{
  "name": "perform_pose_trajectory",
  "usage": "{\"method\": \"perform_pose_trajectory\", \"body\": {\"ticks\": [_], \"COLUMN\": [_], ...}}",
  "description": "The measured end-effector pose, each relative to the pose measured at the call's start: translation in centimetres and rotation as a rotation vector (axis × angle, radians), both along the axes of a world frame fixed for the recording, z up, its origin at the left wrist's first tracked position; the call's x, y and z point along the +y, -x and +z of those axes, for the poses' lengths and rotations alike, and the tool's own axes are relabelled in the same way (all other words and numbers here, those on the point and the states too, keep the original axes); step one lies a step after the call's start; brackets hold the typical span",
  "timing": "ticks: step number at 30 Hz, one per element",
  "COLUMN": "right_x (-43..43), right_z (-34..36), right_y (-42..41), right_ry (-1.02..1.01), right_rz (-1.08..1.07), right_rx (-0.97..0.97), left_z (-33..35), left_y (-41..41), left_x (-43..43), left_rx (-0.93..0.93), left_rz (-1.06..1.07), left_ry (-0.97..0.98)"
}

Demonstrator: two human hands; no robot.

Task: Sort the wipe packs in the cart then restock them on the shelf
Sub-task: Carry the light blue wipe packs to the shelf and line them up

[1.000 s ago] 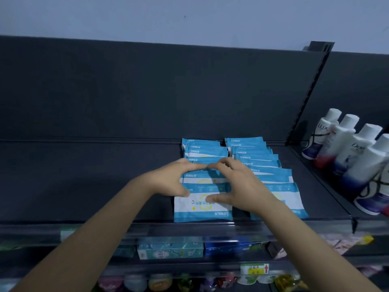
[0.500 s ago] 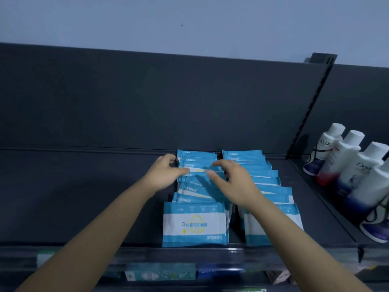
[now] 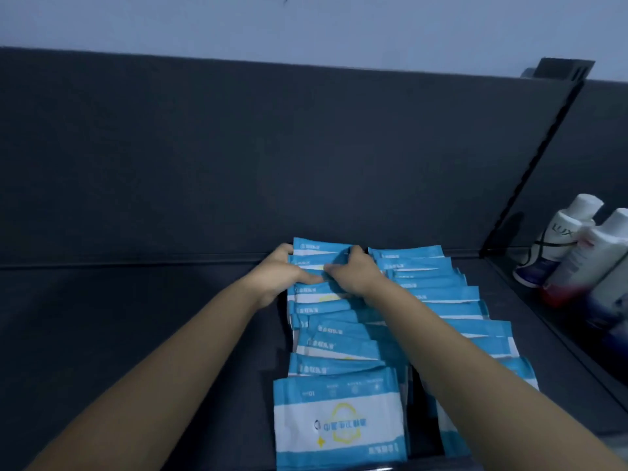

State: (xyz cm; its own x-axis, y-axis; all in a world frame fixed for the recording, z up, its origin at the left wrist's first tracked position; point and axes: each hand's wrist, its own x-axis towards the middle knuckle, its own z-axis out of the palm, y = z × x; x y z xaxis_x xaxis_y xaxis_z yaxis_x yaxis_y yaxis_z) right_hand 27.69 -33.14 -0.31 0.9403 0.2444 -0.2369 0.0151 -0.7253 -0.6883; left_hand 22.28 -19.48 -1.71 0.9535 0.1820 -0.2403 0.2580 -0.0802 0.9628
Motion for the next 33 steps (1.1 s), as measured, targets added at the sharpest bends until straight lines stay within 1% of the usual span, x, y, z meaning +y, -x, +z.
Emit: {"method": "perform_pose_trajectory", "body": {"ticks": [1,5,7,8,10,12,13,15,17,19,23,26,28,30,33], "right_x": [0.1,-0.2,-0.9,-1.4,-2.6,-4.0,-4.6,-5.7,-6.6,-7.0,-7.4,-7.2,-7.0,-6.6,-6.0], "right_z": [-0.3,0.0,0.9,1.3,1.9,2.4,2.5,2.5,2.0,1.4,0.4,0.2,0.3,0.3,0.2], "right_y": [-0.1,0.0,0.2,0.3,0.7,1.8,2.6,4.3,5.9,7.4,9.4,10.6,11.3,11.8,12.3], "right_ry": [-0.070,-0.219,-0.235,-0.154,0.000,0.069,0.094,0.140,0.157,0.187,0.276,0.404,0.459,0.444,0.289], "right_rz": [-0.019,-0.049,-0.025,0.022,0.116,0.186,0.206,0.241,0.278,0.318,0.364,0.370,0.361,0.383,0.499], "right_rx": [0.005,0.034,0.026,-0.030,-0.158,-0.193,-0.203,-0.233,-0.244,-0.259,-0.381,-0.446,-0.463,-0.472,-0.467], "left_z": [0.0,-0.5,-0.2,-0.1,0.3,0.9,1.0,0.6,0.4,0.3,0.7,1.0,1.0,1.2,1.4], "left_y": [0.2,0.7,0.7,0.7,0.9,2.0,2.7,4.3,6.1,7.6,10.2,11.7,12.3,12.7,13.2], "left_x": [0.1,0.4,0.2,0.2,-0.1,-0.7,-1.2,-2.0,-3.1,-4.0,-6.2,-7.2,-7.3,-7.3,-7.2], "left_rx": [-0.029,-0.134,-0.173,-0.181,-0.141,-0.050,-0.006,0.067,0.091,0.044,0.013,0.000,-0.004,-0.001,0.012], "left_rz": [0.013,0.037,0.057,0.084,0.136,0.148,0.138,0.116,0.102,0.110,0.127,0.125,0.192,0.248,0.266], "left_ry": [0.009,-0.024,-0.088,-0.141,-0.251,-0.321,-0.322,-0.290,-0.258,-0.209,-0.038,-0.018,0.016,0.098,0.173]}}
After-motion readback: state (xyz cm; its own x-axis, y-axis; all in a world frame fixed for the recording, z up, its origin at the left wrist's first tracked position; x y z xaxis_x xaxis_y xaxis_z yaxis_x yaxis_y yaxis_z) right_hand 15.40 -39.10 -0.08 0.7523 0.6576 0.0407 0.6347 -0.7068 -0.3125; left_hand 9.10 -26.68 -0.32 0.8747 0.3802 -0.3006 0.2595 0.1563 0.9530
